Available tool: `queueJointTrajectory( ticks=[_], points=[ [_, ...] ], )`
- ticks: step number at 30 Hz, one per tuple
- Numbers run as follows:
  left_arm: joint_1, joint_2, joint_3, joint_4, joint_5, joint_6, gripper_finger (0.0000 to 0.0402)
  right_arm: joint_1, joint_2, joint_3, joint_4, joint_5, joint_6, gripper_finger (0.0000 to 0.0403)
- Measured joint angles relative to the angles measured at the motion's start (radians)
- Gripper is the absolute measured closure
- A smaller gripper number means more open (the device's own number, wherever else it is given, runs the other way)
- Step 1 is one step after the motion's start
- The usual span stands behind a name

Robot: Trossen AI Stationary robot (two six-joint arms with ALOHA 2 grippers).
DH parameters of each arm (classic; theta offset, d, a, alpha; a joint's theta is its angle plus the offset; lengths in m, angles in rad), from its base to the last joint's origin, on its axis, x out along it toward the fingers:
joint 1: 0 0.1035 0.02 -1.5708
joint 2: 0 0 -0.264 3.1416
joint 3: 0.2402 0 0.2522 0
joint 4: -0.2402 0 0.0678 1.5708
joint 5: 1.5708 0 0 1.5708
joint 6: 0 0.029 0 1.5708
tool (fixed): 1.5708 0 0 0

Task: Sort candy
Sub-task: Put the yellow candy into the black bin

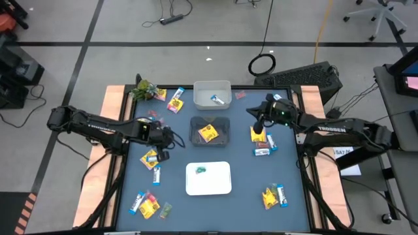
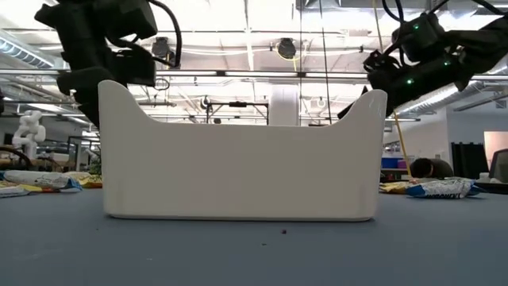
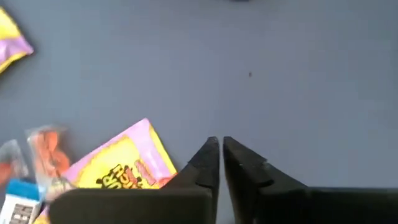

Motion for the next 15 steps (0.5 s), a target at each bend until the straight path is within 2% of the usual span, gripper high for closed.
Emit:
queueJointTrajectory(
  ticks=[4,9,12,15],
  points=[
    [0.007,0.031,0.000,-0.032,-0.026,-0.058,0.0312,0.011,0.001,0.000,0.034,0.000,0.001,0.0403],
    [0.033,0.131,-0.001,-0.103,-0.027,-0.083,0.0247,0.019,0.002,0.000,0.045,0.000,0.001,0.0403],
    [0.056,0.198,-0.002,-0.112,-0.033,-0.089,0.0223,0.023,0.002,0.000,0.044,0.000,0.001,0.0402],
    [0.080,0.252,-0.002,-0.107,-0.065,-0.088,0.0215,0.022,0.002,0.000,0.044,0.000,0.001,0.0402]
  ],
)
